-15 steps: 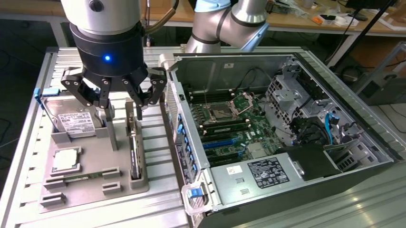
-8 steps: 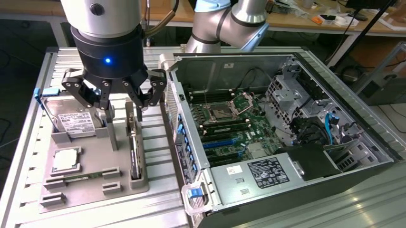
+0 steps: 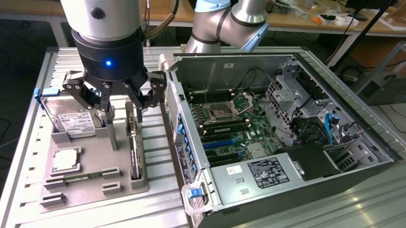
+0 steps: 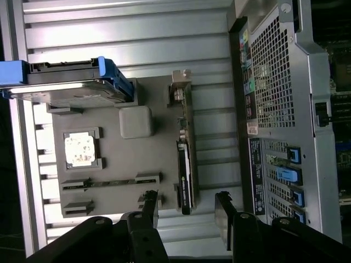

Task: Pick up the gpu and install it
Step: 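Pick up the gpu and move the gpu toward the slot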

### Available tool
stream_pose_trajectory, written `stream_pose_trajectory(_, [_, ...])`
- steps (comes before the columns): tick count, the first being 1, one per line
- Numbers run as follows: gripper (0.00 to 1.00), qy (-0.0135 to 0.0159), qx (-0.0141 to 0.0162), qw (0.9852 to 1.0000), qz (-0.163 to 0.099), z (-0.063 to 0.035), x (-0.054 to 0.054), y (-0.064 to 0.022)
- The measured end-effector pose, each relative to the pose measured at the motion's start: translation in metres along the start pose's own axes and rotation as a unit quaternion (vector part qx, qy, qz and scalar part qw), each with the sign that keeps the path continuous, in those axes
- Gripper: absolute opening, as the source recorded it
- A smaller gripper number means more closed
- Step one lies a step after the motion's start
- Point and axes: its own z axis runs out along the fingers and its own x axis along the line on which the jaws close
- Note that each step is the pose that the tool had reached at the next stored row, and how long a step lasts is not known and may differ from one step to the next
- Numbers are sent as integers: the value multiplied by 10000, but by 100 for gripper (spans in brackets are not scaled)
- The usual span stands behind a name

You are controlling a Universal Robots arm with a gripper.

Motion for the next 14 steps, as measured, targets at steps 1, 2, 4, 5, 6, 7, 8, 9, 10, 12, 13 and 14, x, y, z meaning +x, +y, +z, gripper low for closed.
stream_pose_trajectory(1, [54,0,0,10000,0,6,0,0])
stream_pose_trajectory(2, [54,0,0,10000,-1,13,-2,-1])
stream_pose_trajectory(4, [54,0,0,10000,-1,28,-5,-1])
stream_pose_trajectory(5, [54,0,0,10000,-1,42,-7,-1])
stream_pose_trajectory(6, [54,-1,0,10000,-1,54,-9,-2])
stream_pose_trajectory(7, [54,0,0,10000,-1,72,-11,-2])
stream_pose_trajectory(8, [54,0,0,10000,-1,87,-12,-3])
stream_pose_trajectory(9, [54,0,0,10000,-1,94,-13,-3])
stream_pose_trajectory(10, [54,0,0,10000,-1,101,-13,-3])
stream_pose_trajectory(12, [54,0,0,10000,-1,121,-13,-4])
stream_pose_trajectory(13, [54,0,0,10000,-1,128,-13,-5])
stream_pose_trajectory(14, [54,-1,0,10000,-1,138,-13,-5])
